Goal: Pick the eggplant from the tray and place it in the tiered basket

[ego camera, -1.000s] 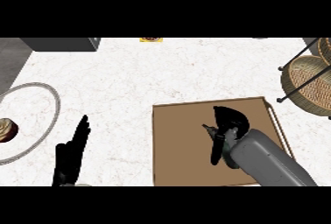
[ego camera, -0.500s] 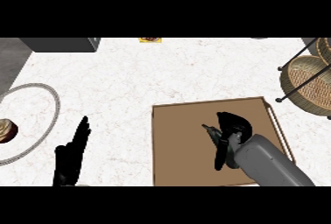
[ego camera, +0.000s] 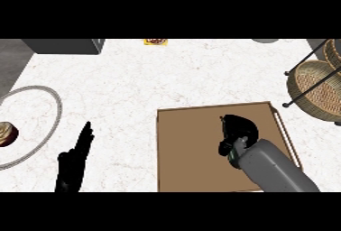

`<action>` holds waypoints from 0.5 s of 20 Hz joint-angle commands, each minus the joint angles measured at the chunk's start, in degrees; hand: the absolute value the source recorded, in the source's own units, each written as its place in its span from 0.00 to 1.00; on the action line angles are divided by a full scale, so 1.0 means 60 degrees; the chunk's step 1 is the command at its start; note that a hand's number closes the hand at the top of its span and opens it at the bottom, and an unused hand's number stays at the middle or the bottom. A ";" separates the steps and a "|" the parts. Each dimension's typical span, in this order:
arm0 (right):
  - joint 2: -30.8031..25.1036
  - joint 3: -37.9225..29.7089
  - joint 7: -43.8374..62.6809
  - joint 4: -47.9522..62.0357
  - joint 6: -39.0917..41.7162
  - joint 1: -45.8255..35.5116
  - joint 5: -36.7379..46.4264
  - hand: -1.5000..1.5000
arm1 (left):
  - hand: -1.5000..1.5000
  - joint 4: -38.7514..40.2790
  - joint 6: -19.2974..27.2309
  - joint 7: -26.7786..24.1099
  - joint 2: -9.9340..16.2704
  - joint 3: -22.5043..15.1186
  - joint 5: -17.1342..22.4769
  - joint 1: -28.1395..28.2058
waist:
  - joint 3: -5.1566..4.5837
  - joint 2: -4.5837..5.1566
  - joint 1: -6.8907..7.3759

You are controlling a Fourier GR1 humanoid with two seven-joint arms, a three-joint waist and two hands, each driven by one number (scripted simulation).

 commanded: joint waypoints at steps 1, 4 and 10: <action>0.0277 0.0205 0.0356 0.0126 0.0746 -0.0054 0.0359 1.00 | 0.50 0.0178 0.0059 0.0125 -0.0231 0.0107 -0.0048 -0.0459 | 0.0086 0.0197 -0.0024; 0.0239 0.0567 -0.0490 0.0372 0.0231 0.0243 0.1257 1.00 | 0.50 0.0551 0.0138 -0.0179 -0.0432 0.0063 -0.0090 -0.0357 | 0.0086 0.0201 -0.0032; -0.4122 -0.1062 -0.4755 -0.0793 -0.0953 0.1626 0.1300 1.00 | 0.50 -0.0055 0.0343 0.0016 -0.0207 0.0313 0.0127 0.0287 | 0.0123 0.0089 -0.0683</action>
